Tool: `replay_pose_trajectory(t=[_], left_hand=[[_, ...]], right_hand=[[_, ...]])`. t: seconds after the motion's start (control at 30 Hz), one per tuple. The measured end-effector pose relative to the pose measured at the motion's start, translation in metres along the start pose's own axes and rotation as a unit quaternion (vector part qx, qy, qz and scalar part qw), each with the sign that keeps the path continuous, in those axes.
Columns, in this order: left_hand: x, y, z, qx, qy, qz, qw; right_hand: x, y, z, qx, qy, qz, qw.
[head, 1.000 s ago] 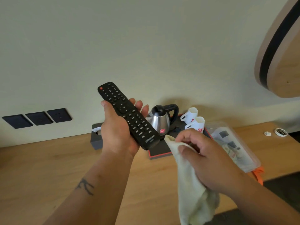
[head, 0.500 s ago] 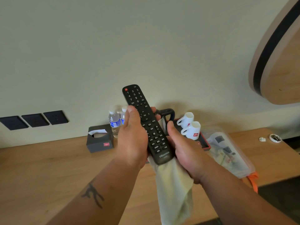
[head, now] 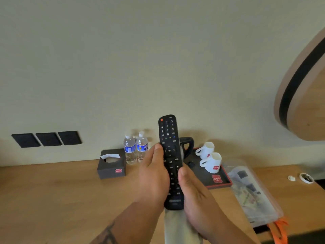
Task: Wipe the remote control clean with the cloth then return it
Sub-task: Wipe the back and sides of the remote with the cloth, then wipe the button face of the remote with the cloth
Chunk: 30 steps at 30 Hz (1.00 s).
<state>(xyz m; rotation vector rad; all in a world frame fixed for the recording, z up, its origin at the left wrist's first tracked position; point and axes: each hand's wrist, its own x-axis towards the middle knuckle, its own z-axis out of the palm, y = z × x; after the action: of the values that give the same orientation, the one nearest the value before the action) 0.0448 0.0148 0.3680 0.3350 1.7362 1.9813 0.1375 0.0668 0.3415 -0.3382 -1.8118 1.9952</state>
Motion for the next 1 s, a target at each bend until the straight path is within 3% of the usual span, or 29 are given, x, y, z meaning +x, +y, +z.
replay_pose_trajectory(t=[0.2, 0.53, 0.63, 0.73, 0.87, 1.0], left_hand=[[-0.002, 0.000, -0.002, -0.041, -0.034, -0.064, 0.997], [-0.013, -0.048, -0.010, -0.166, -0.134, -0.183, 0.960], [-0.019, -0.041, -0.008, 0.003, -0.126, -0.128, 0.984], [-0.017, -0.025, -0.012, 0.133, -0.128, -0.096, 0.978], [0.002, -0.008, -0.023, 0.146, -0.099, -0.011, 0.984], [0.016, 0.020, -0.023, 0.133, -0.057, 0.072, 0.987]], right_hand=[[0.004, 0.003, 0.002, 0.100, -0.018, 0.002, 0.995], [0.019, -0.010, -0.023, 0.018, 0.037, -0.016, 0.999], [0.018, -0.016, -0.027, -0.019, 0.041, -0.025, 0.999], [0.017, -0.022, -0.032, -0.003, 0.061, -0.018, 0.998], [0.018, -0.030, -0.039, 0.021, 0.048, -0.008, 0.999], [0.021, -0.038, -0.046, 0.133, 0.030, -0.012, 0.991]])
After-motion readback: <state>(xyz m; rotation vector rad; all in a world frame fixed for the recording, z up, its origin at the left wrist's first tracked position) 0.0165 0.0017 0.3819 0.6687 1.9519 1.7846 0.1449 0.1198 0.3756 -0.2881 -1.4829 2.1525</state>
